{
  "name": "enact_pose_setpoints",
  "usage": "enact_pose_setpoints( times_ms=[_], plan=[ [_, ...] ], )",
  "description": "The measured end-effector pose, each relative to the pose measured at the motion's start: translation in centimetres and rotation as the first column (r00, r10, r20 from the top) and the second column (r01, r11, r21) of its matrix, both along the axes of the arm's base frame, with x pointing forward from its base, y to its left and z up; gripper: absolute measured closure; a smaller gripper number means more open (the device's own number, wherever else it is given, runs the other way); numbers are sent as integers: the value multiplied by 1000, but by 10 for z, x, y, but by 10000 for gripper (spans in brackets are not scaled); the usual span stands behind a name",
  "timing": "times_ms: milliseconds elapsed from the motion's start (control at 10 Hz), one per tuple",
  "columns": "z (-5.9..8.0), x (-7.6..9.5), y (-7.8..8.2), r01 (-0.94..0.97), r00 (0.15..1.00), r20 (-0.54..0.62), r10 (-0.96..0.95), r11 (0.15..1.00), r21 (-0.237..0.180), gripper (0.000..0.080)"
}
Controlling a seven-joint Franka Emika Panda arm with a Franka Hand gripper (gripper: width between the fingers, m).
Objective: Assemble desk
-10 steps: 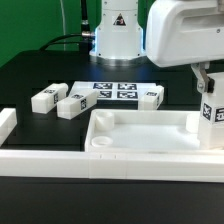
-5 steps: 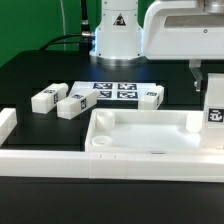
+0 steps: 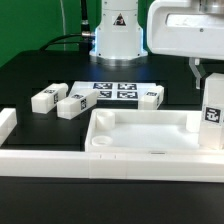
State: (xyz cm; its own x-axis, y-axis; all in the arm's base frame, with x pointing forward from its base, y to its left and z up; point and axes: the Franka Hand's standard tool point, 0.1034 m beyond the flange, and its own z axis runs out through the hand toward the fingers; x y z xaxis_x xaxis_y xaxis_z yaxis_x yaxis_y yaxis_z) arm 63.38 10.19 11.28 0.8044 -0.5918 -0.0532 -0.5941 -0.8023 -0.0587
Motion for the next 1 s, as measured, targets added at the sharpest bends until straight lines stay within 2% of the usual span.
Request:
enact_pose_setpoints(
  times_ms=[100,300,700,900,1000],
  plan=[
    [0,0,0,-26,1000,2,26,1000,0,509],
    [0,0,1,-121,993,10,121,993,0,191],
    [1,0,1,-412,911,32,411,911,-5,153],
    [1,0,1,-560,827,42,560,828,-14,151],
    [1,0,1,-660,749,47,661,750,-24,151]
  ],
)
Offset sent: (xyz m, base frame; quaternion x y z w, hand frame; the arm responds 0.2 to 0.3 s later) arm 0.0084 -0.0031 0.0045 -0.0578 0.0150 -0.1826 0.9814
